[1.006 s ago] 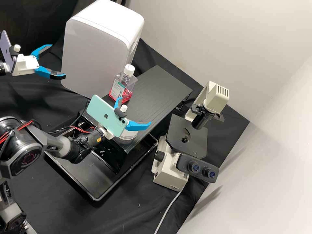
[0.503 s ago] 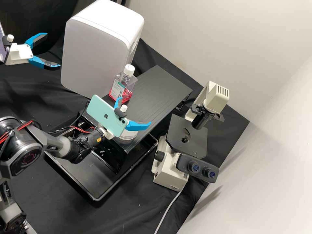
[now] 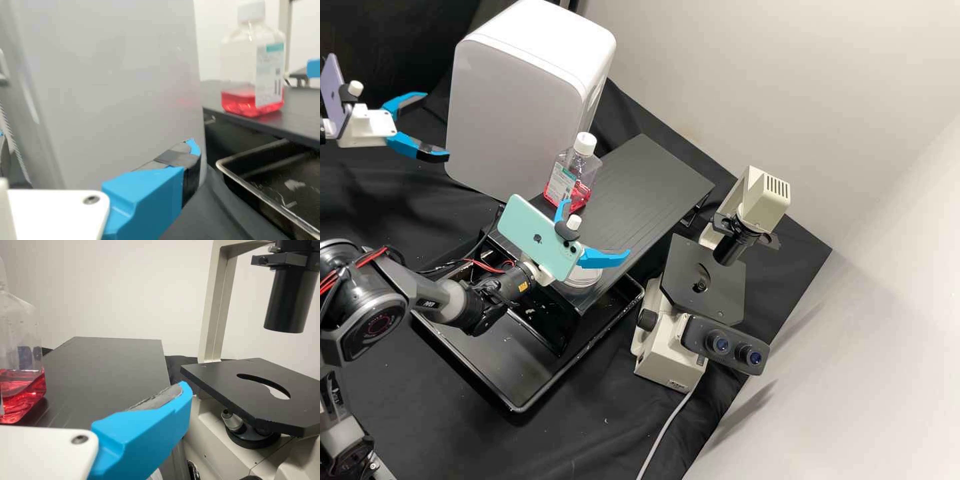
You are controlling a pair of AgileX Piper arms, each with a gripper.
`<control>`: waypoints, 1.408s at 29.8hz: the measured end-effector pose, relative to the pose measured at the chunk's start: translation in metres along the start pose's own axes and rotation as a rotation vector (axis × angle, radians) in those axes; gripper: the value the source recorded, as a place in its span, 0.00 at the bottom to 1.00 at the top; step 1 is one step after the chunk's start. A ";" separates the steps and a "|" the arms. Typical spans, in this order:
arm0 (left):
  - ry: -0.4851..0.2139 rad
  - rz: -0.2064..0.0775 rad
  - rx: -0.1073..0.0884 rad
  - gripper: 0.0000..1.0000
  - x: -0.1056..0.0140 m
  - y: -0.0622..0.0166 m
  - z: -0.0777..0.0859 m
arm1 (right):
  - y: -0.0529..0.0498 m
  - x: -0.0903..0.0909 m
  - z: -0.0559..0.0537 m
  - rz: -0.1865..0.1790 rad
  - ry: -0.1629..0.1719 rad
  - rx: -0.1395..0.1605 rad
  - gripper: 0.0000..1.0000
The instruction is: Remove the lid from the petri dish
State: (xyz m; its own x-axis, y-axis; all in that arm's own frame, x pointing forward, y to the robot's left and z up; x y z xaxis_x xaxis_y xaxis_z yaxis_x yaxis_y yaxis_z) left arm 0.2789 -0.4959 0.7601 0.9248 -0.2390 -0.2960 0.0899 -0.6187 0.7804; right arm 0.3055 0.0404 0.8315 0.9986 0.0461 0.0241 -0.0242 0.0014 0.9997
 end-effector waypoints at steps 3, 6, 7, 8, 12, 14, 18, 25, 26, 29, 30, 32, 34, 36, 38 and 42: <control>-0.001 -0.003 -0.008 1.00 0.011 -0.0020 -0.002 | 0.000 0.000 0.000 0.000 0.000 0.000 1.00; -0.001 -0.002 -0.032 1.00 0.018 -0.0029 -0.003 | 0.000 0.000 0.000 0.000 0.000 0.000 1.00; -0.002 0.007 -0.041 1.00 0.020 -0.0027 -0.004 | 0.000 0.000 0.000 0.000 0.000 0.000 1.00; -0.009 0.020 -0.051 1.00 0.021 -0.0025 -0.005 | 0.000 0.000 0.000 0.000 0.000 0.000 1.00; -0.024 0.064 -0.085 1.00 0.023 -0.0038 -0.005 | 0.000 0.000 0.000 0.000 0.000 0.000 1.00; -0.036 0.078 -0.092 1.00 0.024 -0.0046 -0.005 | 0.000 0.000 0.000 0.000 0.000 0.000 1.00; -0.055 0.076 -0.113 1.00 0.024 -0.0062 -0.003 | 0.000 0.000 0.000 0.000 0.000 0.000 1.00; -0.063 0.095 -0.103 1.00 0.017 -0.0058 -0.001 | 0.000 0.000 0.000 0.000 0.000 0.000 1.00; -0.056 0.094 -0.096 1.00 0.015 -0.0056 0.000 | 0.000 0.000 0.000 0.000 0.000 0.000 1.00; -0.032 0.112 -0.075 1.00 0.007 -0.0013 0.002 | 0.000 0.000 0.000 0.000 0.000 0.000 1.00; -0.016 0.122 -0.076 1.00 0.004 0.0007 0.002 | 0.000 0.000 0.000 0.000 0.000 0.000 1.00; 0.007 0.138 -0.067 1.00 -0.001 0.0046 0.002 | 0.000 0.000 0.000 0.000 0.000 0.000 1.00; 0.018 0.153 -0.054 1.00 -0.008 0.0085 0.003 | 0.000 0.000 0.000 0.000 0.000 0.000 1.00; 0.027 0.158 -0.054 1.00 -0.012 0.0100 0.001 | 0.000 0.000 0.000 0.000 0.000 0.000 1.00; 0.023 0.163 -0.023 1.00 -0.016 0.0128 -0.001 | 0.000 0.000 0.000 0.000 0.000 0.000 1.00; 0.031 0.195 0.037 1.00 -0.026 0.0252 -0.009 | 0.000 0.000 0.000 0.000 0.000 0.000 1.00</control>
State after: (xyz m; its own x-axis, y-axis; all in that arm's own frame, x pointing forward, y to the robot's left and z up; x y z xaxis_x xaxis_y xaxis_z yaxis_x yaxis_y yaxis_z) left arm 0.2603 -0.4987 0.7924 0.9342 -0.3346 -0.1238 -0.1052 -0.5900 0.8005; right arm 0.3055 0.0404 0.8315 0.9986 0.0461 0.0241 -0.0242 0.0014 0.9997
